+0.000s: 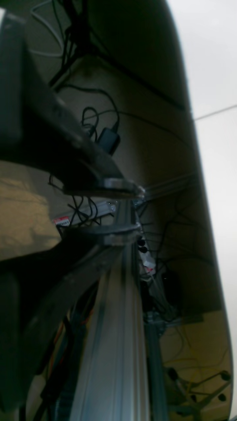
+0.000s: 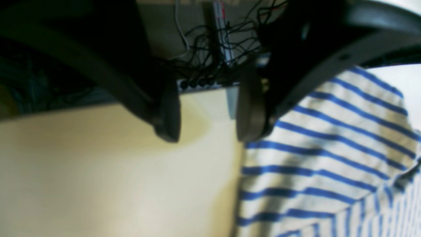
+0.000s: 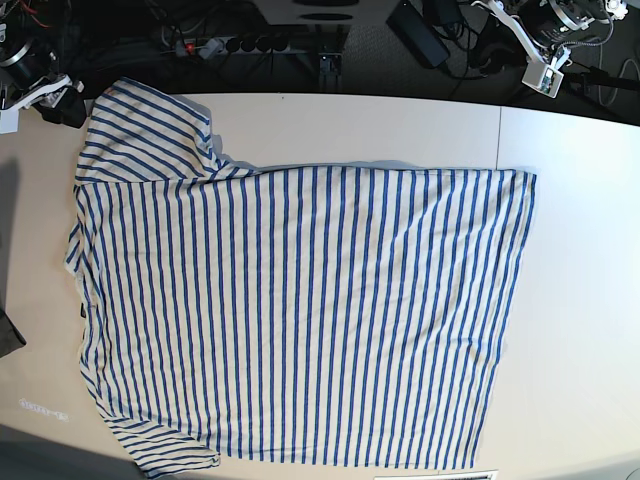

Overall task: Fold the T-shirt properly
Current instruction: 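Grasp the shirt's shoulder corners with the left and right grippers, then lift the shoulders and pull them across the shirt toward the hem, then lower the held shoulder edge onto the shirt body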

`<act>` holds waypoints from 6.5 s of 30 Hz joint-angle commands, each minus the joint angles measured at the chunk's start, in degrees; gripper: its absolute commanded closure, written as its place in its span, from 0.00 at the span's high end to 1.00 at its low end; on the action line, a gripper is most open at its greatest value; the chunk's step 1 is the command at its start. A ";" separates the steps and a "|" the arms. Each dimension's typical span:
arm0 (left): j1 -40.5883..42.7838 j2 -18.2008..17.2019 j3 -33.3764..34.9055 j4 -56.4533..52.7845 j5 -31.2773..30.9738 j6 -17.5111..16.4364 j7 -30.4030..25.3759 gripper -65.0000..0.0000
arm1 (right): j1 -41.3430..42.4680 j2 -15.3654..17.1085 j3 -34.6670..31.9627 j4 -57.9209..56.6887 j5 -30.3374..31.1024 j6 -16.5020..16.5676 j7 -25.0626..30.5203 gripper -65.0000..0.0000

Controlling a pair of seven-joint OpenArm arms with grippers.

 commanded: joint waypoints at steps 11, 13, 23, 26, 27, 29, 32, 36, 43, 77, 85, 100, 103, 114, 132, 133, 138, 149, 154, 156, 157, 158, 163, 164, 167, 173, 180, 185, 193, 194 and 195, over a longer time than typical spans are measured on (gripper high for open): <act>-0.04 -3.23 -5.40 4.48 -11.85 2.03 3.34 0.46 | 1.97 0.55 -10.71 0.26 -5.40 3.56 -1.92 0.44; -1.31 -3.43 -8.46 4.48 -13.75 2.25 4.28 0.46 | 1.95 0.55 -11.93 0.26 -5.55 3.56 -2.05 0.44; -11.58 -10.03 -12.74 0.68 -15.82 3.52 5.16 0.46 | 1.97 -2.01 -12.33 0.26 -7.06 3.54 -1.99 0.44; -15.43 -11.54 -11.32 -4.96 -17.11 3.50 5.49 0.46 | 1.97 -2.32 -12.33 0.26 -8.26 3.54 -1.57 0.44; -16.94 -11.85 -10.36 -7.26 -17.44 3.50 5.73 0.46 | 1.99 -2.27 -12.33 0.26 -8.33 3.52 -1.51 0.44; -20.46 -12.13 -7.91 -11.93 -17.49 3.48 6.23 0.46 | 2.01 -2.25 -12.33 0.26 -8.33 3.52 -1.18 0.44; -25.68 -12.15 -3.91 -17.27 -18.38 3.45 7.32 0.46 | 1.97 -2.27 -12.33 0.26 -8.39 3.52 -1.20 0.44; -29.77 -12.28 -0.07 -19.78 -18.73 3.23 8.74 0.46 | 1.79 -2.27 -12.33 0.26 -10.51 3.52 -1.22 0.44; -31.10 -12.26 2.10 -22.18 -18.78 3.19 8.79 0.46 | 1.84 -2.27 -12.33 0.26 -10.91 3.52 -1.38 0.44; -33.99 -12.33 12.26 -24.96 -12.31 -3.19 -0.52 0.00 | 1.97 -2.27 -12.13 0.90 -8.48 3.56 -1.36 0.00; -33.97 -12.74 5.57 -24.15 -19.67 -4.58 6.60 0.00 | 1.66 -2.25 -6.27 6.25 -2.08 3.56 -7.61 0.00; -35.01 -21.20 2.08 -17.27 -26.82 -4.58 10.95 0.00 | 6.03 6.64 0.66 16.72 5.75 3.58 -13.03 0.00; -36.85 -22.49 2.08 -17.27 -26.12 -4.58 10.16 0.00 | 8.76 9.51 0.63 16.68 5.60 3.61 -13.03 0.00; -44.89 -23.58 6.40 -19.50 -23.28 -4.58 9.22 0.00 | 18.64 16.39 -3.85 12.72 1.81 3.76 -12.59 0.00; -71.47 -20.92 27.89 -44.19 -15.04 -4.58 2.86 0.00 | 52.17 19.63 -34.14 -12.94 -5.97 3.74 -10.62 0.00; -71.95 -20.46 27.98 -44.87 -14.25 -4.58 2.19 0.00 | 53.37 19.63 -35.89 -13.75 -7.32 3.74 -10.25 0.00; -73.59 -18.49 27.98 -46.38 -11.54 -4.58 1.22 0.11 | 57.83 18.71 -43.30 -17.14 -13.88 3.32 -7.72 0.00; -75.97 -17.99 25.92 -44.15 -10.99 -4.58 7.06 0.61 | 61.53 15.98 -40.63 -15.34 -11.52 2.93 -8.46 0.69; -76.61 -17.90 23.69 -41.92 -14.49 -4.58 8.55 0.59 | 63.89 15.02 -40.39 -15.39 -7.69 3.32 -11.43 0.68; -76.61 -17.03 23.78 -41.83 -14.47 -4.58 8.74 0.40 | 63.87 13.49 -40.39 -16.28 -7.93 3.32 -11.41 0.56; -76.61 -16.37 23.80 -41.83 -14.45 -4.58 8.92 0.25 | 63.87 12.44 -40.39 -17.16 -8.17 3.30 -11.32 0.41; -76.56 -15.54 23.80 -41.83 -14.43 -4.58 9.05 0.13 | 63.84 11.23 -40.39 -18.05 -8.83 3.30 -11.28 0.21; -76.50 -10.82 24.87 -41.94 -7.02 -4.58 9.03 0.00 | 63.71 5.73 -40.39 -23.50 -17.46 3.28 -7.17 0.00; -76.48 -9.84 25.11 -42.25 -5.03 -4.58 8.96 0.00 | 63.73 5.03 -40.39 -24.59 -19.69 3.26 -5.86 0.00; -76.50 -7.45 25.35 -44.57 -2.10 -4.58 8.87 0.00 | 63.73 3.17 -40.39 -27.30 -22.27 3.15 -5.07 0.00; -76.50 -4.04 25.35 -52.39 4.52 -2.27 7.54 0.00 | 63.56 1.53 -40.39 -31.95 -20.98 3.13 -5.05 0.00; -76.48 -2.97 25.35 -54.29 6.97 0.26 12.81 0.00 | 63.39 1.70 -40.39 -31.93 -16.79 3.15 -11.41 0.00; -75.95 -3.41 25.35 -53.20 4.15 -3.15 17.86 0.00 | 61.44 2.75 -40.33 -30.18 -13.31 3.17 -14.27 0.00; -67.91 -6.10 25.33 -43.93 -3.76 -4.58 22.23 0.00 | 48.98 7.04 -38.27 -18.18 -12.81 3.19 -14.43 0.00; -66.16 -6.73 25.33 -41.94 -3.98 -4.58 22.25 0.00 | 47.17 7.50 -37.35 -16.70 -12.76 3.17 -14.47 0.00; -64.06 -7.41 25.33 -39.71 -4.63 -4.58 22.27 0.00 | 45.35 7.80 -36.24 -15.26 -12.81 3.17 -14.53 0.00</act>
